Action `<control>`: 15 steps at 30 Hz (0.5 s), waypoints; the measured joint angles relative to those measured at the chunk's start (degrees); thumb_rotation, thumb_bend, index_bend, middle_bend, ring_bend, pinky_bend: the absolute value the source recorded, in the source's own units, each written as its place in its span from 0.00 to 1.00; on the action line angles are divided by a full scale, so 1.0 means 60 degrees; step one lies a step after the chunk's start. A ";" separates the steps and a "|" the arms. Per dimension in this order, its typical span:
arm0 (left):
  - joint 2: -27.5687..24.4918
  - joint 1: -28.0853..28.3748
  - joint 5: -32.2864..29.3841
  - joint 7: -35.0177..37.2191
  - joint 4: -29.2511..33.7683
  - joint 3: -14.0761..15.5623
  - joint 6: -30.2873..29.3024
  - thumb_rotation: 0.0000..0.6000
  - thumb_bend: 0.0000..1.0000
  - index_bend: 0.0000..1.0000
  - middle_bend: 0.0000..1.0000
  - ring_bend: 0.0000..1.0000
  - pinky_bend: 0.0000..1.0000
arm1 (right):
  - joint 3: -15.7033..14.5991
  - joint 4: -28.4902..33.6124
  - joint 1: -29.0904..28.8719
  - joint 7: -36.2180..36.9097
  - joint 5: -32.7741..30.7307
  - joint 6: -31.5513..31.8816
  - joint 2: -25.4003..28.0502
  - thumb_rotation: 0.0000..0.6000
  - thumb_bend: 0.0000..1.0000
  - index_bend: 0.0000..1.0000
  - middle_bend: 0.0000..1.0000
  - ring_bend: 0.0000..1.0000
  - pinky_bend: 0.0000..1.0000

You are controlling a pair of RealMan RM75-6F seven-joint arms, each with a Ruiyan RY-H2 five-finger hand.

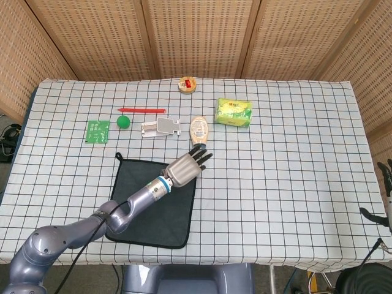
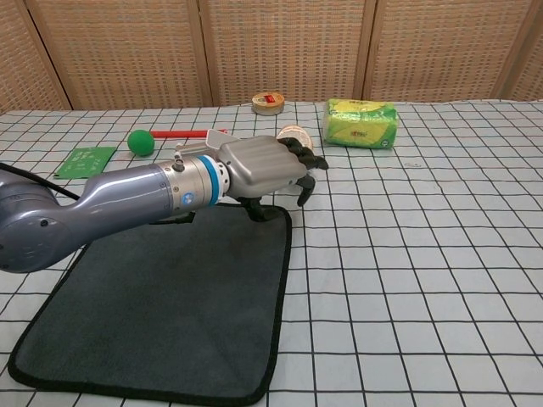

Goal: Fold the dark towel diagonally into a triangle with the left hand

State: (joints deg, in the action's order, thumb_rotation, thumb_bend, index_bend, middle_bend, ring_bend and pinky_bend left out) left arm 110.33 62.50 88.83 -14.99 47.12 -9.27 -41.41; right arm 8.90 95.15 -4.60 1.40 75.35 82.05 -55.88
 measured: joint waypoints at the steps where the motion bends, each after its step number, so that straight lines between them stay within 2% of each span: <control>1: 0.0043 0.0020 -0.0021 -0.0017 -0.0067 0.0007 0.0005 1.00 0.47 0.38 0.00 0.00 0.00 | -0.0004 -0.0003 0.0000 0.0036 0.0009 -0.0012 0.0010 1.00 0.00 0.04 0.00 0.00 0.00; 15: 0.0595 0.0150 -0.0356 0.0037 -0.1028 0.0203 0.0051 1.00 0.47 0.38 0.00 0.00 0.00 | -0.0034 -0.0039 0.0006 0.0389 0.0109 -0.0090 0.0141 1.00 0.00 0.04 0.00 0.00 0.00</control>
State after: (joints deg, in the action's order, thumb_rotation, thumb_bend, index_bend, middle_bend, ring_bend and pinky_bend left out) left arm 113.90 63.40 86.69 -14.77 40.96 -8.05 -41.10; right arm 8.70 94.92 -4.56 3.73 76.00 81.51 -55.03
